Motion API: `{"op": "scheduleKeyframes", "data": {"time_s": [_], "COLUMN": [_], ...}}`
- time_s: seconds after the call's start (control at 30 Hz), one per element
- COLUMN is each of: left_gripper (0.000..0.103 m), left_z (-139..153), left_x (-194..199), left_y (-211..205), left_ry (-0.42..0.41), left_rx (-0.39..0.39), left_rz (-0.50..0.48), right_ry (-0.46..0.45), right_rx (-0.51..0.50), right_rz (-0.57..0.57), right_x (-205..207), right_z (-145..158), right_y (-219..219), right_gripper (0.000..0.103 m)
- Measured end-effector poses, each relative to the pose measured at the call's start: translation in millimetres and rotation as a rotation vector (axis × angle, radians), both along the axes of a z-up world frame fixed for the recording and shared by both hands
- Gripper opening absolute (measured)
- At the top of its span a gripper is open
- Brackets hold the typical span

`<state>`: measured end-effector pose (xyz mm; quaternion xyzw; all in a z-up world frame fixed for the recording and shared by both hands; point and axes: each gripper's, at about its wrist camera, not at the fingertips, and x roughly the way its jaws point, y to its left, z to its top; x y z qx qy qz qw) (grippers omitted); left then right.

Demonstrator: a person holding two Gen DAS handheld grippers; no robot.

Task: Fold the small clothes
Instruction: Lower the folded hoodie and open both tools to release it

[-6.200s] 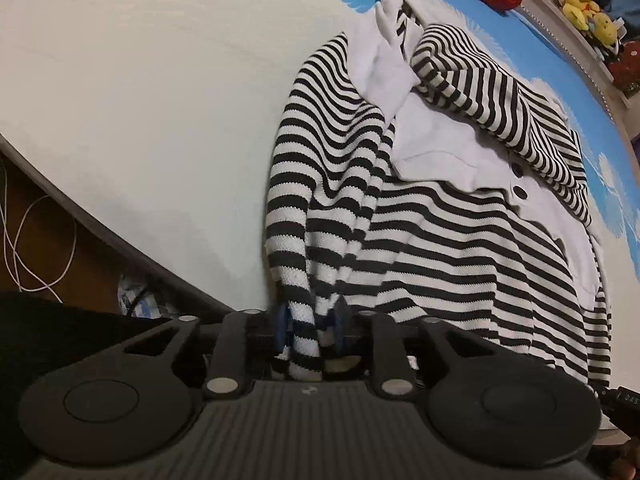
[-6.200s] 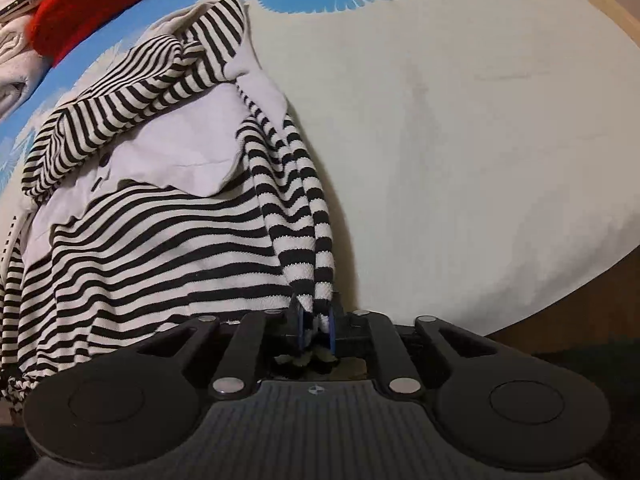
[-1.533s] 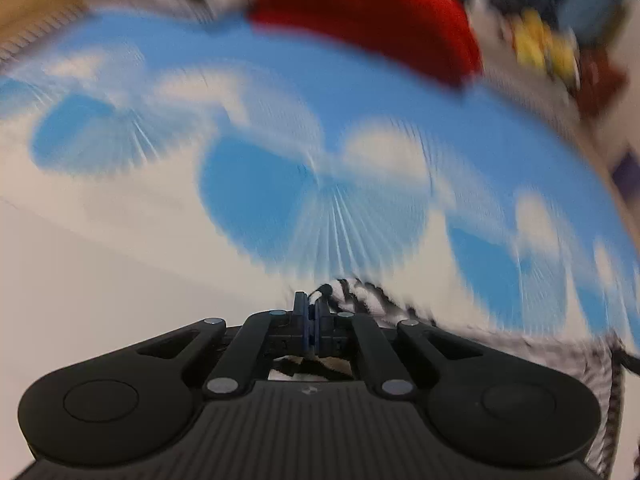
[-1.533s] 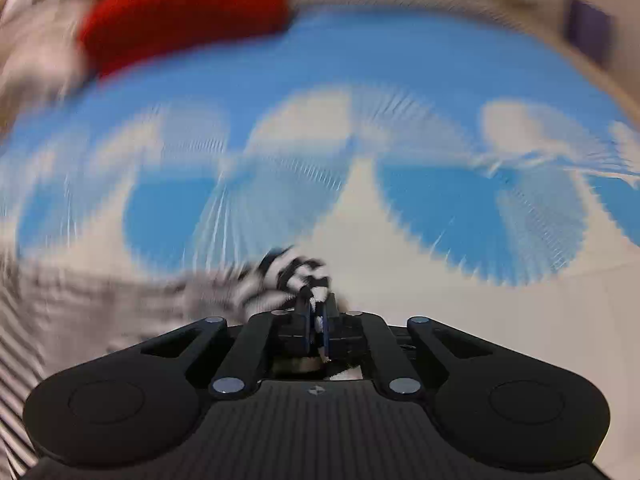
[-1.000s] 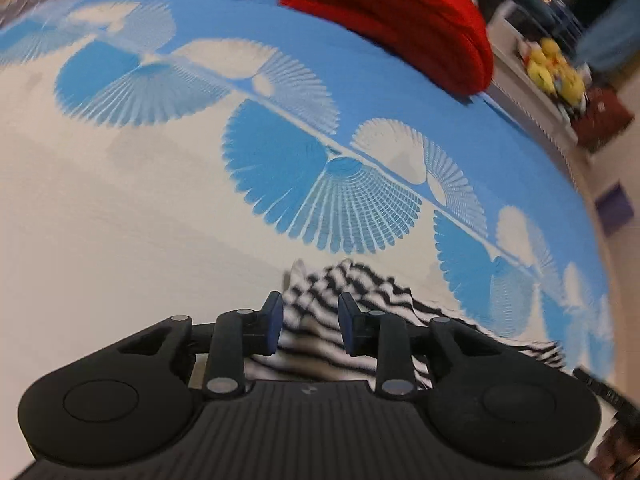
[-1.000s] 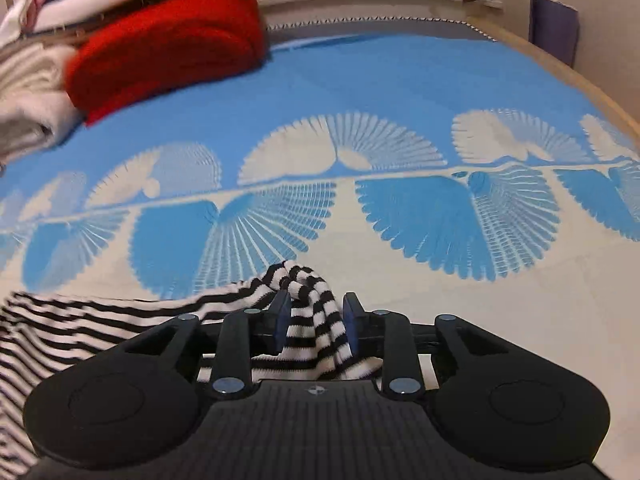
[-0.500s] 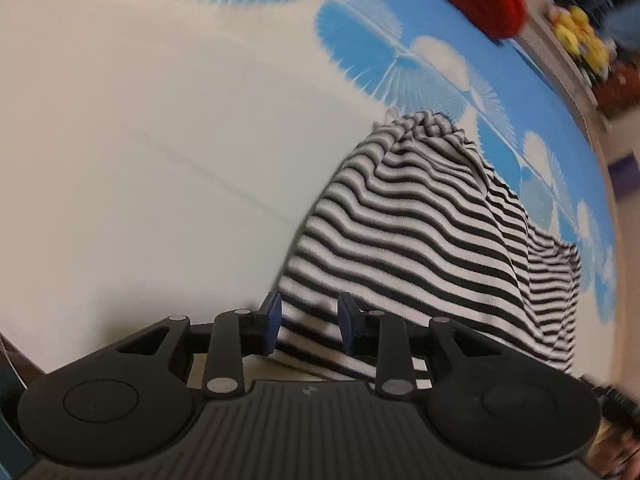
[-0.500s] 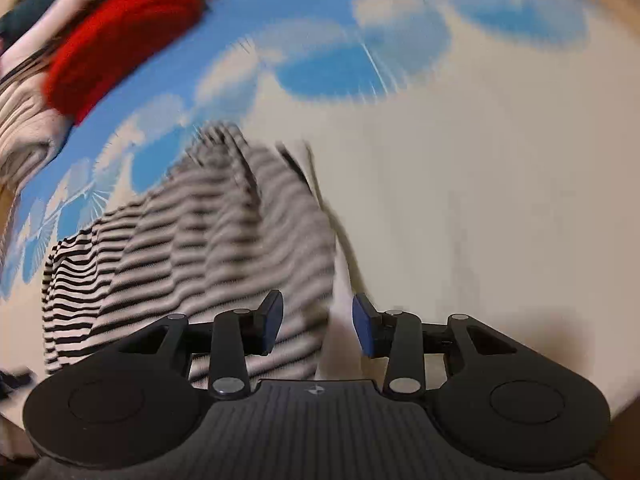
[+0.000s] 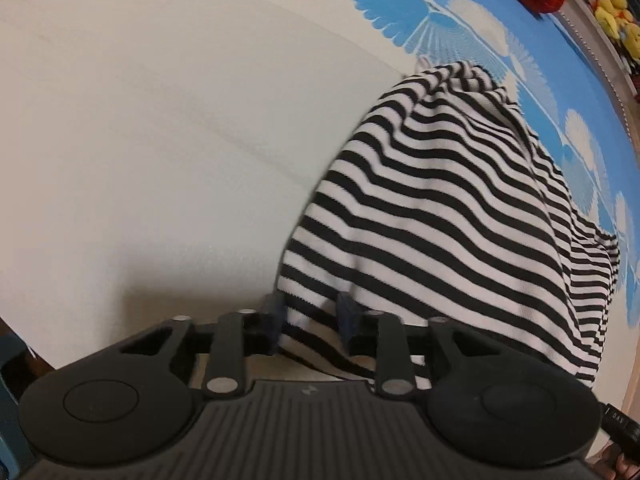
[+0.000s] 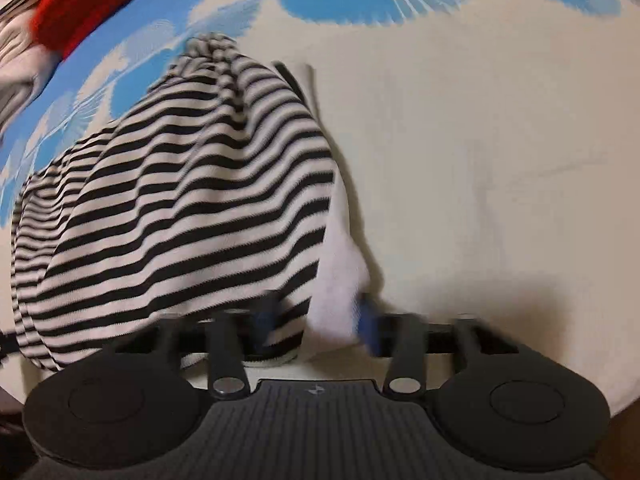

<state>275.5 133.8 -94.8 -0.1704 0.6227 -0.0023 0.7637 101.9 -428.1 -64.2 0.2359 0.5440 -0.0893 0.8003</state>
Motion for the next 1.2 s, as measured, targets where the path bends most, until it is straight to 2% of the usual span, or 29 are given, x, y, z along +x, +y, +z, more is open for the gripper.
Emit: {"op": "scheduleKeyframes", "data": {"time_s": [0.03,0.13,0.2,0.27,0.37,0.43,0.5,0.53,0.6,0.7,0.77,0.83,0.9,0.93,1.0,1.03,1.1,1.2], "left_gripper": [0.000,0.000,0.000,0.000,0.000,0.000,0.001,0.001,0.004,0.011,0.012,0.013,0.014,0.015,0.025,0.026,0.026,0.027], "left_z": [4.2,29.9,39.6,33.5,11.1,3.8,5.0,9.7,26.7,49.5,55.5,52.2,39.4,30.6,10.7,3.3,1.7,15.0], "left_x": [-1.5,-9.8,-15.8,-14.7,-9.9,-8.9,-9.4,-9.4,-10.5,-15.9,-20.0,-20.9,-17.7,-14.9,-14.3,-12.4,-10.4,-9.4], "left_y": [1.3,3.3,5.2,5.0,2.2,0.5,-1.4,-4.0,-12.7,-30.0,-47.1,-62.1,-72.6,-76.7,-76.7,-79.6,-80.3,-76.4], "left_ry": [-0.020,-0.165,-0.214,-0.172,-0.041,-0.001,-0.005,-0.026,-0.117,-0.262,-0.305,-0.300,-0.248,-0.211,-0.105,-0.066,-0.068,-0.151], "left_rx": [-0.001,0.045,0.051,0.081,0.147,0.176,0.187,0.196,0.225,0.154,0.103,0.071,0.067,0.085,0.163,0.199,0.209,0.196], "left_rz": [0.005,0.017,0.014,-0.009,-0.048,-0.059,-0.064,-0.064,-0.068,-0.135,-0.206,-0.270,-0.317,-0.332,-0.345,-0.343,-0.338,-0.301], "right_ry": [-0.041,-0.229,-0.309,-0.254,-0.040,0.016,0.008,-0.002,-0.043,-0.180,-0.263,-0.308,-0.284,-0.231,-0.040,0.029,0.030,-0.013], "right_rx": [-0.022,0.011,0.031,-0.017,-0.057,-0.089,-0.115,-0.126,-0.190,-0.362,-0.349,-0.257,-0.174,-0.166,-0.225,-0.251,-0.310,-0.339], "right_rz": [0.007,-0.053,-0.087,-0.085,-0.046,-0.016,-0.009,-0.022,-0.071,-0.131,-0.119,-0.061,0.013,0.051,0.114,0.135,0.191,0.204], "right_x": [-1.1,-16.8,-28.2,-29.8,-20.6,-16.6,-15.1,-16.0,-21.5,-33.0,-37.4,-37.7,-32.1,-28.4,-20.7,-19.3,-18.5,-23.3], "right_z": [6.9,36.8,51.2,48.0,15.2,4.7,7.6,10.7,21.5,49.1,60.6,62.7,55.5,47.5,20.2,8.4,6.6,14.2], "right_y": [0.8,-12.5,-23.5,-26.0,-18.7,-11.5,-7.5,-8.1,-8.8,-2.6,1.4,7.7,14.1,19.6,31.9,36.2,48.0,52.4], "right_gripper": [0.013,0.010,0.010,0.010,0.010,0.011,0.014,0.019,0.024,0.028,0.028,0.028,0.030,0.031,0.032,0.032,0.034,0.034]}}
